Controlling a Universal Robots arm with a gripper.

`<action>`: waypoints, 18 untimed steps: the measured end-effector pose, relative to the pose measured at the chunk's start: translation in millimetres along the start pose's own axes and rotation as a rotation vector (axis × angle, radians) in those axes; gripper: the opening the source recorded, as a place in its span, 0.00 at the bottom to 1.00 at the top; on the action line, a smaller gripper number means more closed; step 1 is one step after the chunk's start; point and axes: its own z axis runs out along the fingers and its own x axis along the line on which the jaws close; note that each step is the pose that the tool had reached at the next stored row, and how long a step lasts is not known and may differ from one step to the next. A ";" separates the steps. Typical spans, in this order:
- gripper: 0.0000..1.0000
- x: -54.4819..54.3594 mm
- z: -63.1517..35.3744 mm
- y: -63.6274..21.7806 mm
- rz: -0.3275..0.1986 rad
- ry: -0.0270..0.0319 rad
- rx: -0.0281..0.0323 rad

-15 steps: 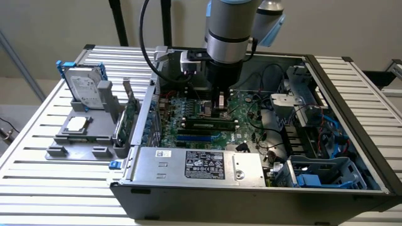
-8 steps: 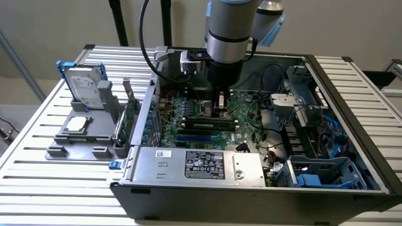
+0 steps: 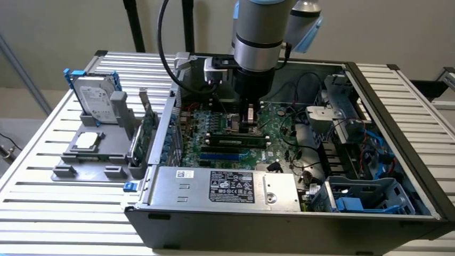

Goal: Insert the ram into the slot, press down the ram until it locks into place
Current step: 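Press down the ram until it locks into place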

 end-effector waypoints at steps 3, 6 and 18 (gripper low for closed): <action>0.11 0.0 2.7 0.0 0.000 0.0000 -0.0012; 0.11 0.0 6.9 0.0 0.000 0.0000 -0.0060; 0.11 -0.6 18.5 -0.1 0.000 0.0000 -0.0184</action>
